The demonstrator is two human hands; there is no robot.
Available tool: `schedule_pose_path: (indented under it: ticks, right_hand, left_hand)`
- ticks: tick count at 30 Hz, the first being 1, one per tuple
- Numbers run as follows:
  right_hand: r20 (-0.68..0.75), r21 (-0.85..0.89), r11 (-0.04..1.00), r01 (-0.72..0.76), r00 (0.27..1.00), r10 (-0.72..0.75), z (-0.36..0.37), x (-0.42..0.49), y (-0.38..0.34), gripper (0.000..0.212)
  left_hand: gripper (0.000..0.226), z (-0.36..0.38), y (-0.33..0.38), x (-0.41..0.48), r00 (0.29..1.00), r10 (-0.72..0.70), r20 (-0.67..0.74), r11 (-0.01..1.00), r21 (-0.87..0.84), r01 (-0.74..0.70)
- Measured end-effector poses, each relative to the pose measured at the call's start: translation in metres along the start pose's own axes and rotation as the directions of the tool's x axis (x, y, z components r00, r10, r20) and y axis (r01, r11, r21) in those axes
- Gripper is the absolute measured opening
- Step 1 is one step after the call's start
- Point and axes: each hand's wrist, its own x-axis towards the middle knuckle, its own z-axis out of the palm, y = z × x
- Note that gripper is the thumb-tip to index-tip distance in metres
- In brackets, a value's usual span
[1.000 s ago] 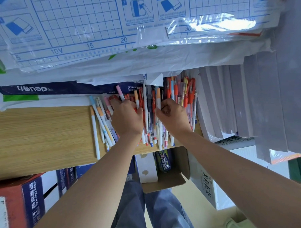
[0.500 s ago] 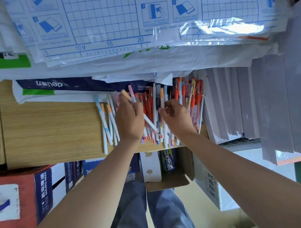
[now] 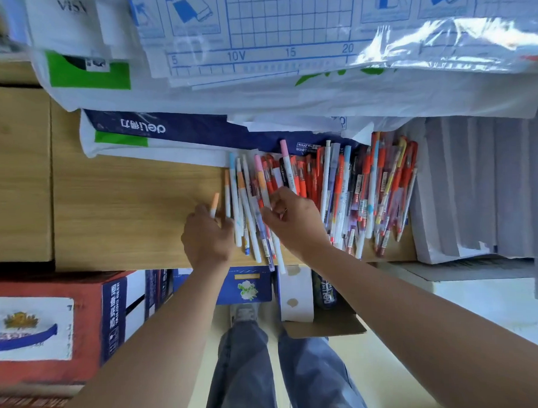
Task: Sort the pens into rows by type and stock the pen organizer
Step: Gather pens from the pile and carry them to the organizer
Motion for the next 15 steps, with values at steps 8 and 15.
schedule_pose_path:
  ticks: [8,15]
  right_hand:
    - [-0.075,-0.226,0.972,-0.066,0.996,0.050,0.017,0.003,-0.011,0.023]
    - [-0.033,-0.541,0.834,-0.106,0.994,0.105,0.037,0.014,-0.033,0.034]
  left_hand:
    - [0.017,-0.020,-0.008,0.006,1.000,0.010,0.015,0.981,-0.192,-0.007]
    - [0.012,-0.027,-0.024,0.020,0.965,0.038,0.260,0.868,-0.488,0.098]
